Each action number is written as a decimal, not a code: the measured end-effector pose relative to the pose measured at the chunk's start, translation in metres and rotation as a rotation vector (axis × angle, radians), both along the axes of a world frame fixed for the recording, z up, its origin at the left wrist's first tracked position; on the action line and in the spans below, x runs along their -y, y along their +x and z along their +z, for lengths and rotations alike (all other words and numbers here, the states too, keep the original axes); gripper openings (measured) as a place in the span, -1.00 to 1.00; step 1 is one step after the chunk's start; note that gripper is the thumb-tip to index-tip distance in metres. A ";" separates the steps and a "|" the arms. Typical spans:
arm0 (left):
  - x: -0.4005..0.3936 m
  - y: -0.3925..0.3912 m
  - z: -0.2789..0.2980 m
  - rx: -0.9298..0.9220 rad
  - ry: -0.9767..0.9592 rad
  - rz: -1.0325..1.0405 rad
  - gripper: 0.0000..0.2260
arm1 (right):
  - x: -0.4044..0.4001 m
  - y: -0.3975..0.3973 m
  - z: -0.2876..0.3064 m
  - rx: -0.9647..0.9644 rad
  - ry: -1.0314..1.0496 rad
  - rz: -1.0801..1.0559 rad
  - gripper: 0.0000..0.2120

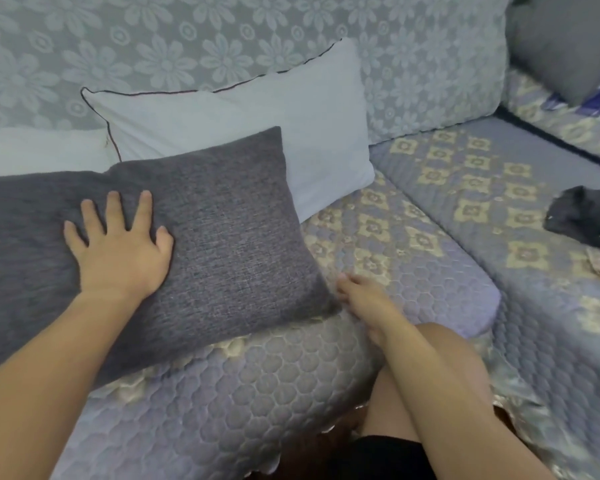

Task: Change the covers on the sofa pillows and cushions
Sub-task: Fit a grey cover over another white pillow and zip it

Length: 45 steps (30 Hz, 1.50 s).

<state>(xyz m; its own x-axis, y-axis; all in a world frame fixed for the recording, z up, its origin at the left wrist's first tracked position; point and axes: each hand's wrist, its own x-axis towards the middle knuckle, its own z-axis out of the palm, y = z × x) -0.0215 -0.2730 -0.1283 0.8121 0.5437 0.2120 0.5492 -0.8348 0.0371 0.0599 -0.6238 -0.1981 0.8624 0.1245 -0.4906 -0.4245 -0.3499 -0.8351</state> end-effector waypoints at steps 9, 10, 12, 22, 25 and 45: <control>0.017 -0.031 0.048 0.189 -0.047 -0.084 -0.47 | -0.023 0.000 0.080 0.384 0.256 -0.013 -0.77; 0.018 -0.035 0.065 0.255 -0.020 -0.120 -0.49 | -0.004 0.011 0.093 0.362 0.284 -0.091 -0.79; 0.026 -0.040 0.084 0.240 -0.018 -0.214 -0.50 | 0.038 0.034 0.103 0.268 0.077 -0.151 -0.74; 0.026 -0.006 -0.016 -0.248 -0.180 -0.089 -0.43 | 0.003 0.042 0.157 1.391 -0.611 -0.191 -0.60; 0.067 0.002 0.017 -0.157 -0.094 -0.076 -0.52 | -0.031 0.043 0.101 1.054 -0.848 0.101 -0.47; 0.099 0.005 0.001 -0.428 -0.257 -0.170 -0.41 | 0.131 0.064 0.051 0.342 -1.091 0.080 -0.69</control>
<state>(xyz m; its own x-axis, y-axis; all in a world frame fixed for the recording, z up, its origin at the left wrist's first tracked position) -0.0160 -0.3723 -0.1272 0.8783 0.3873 -0.2802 0.4173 -0.9071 0.0543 0.1235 -0.7550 -0.1476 0.9803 -0.1624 -0.1123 -0.1773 -0.9744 -0.1380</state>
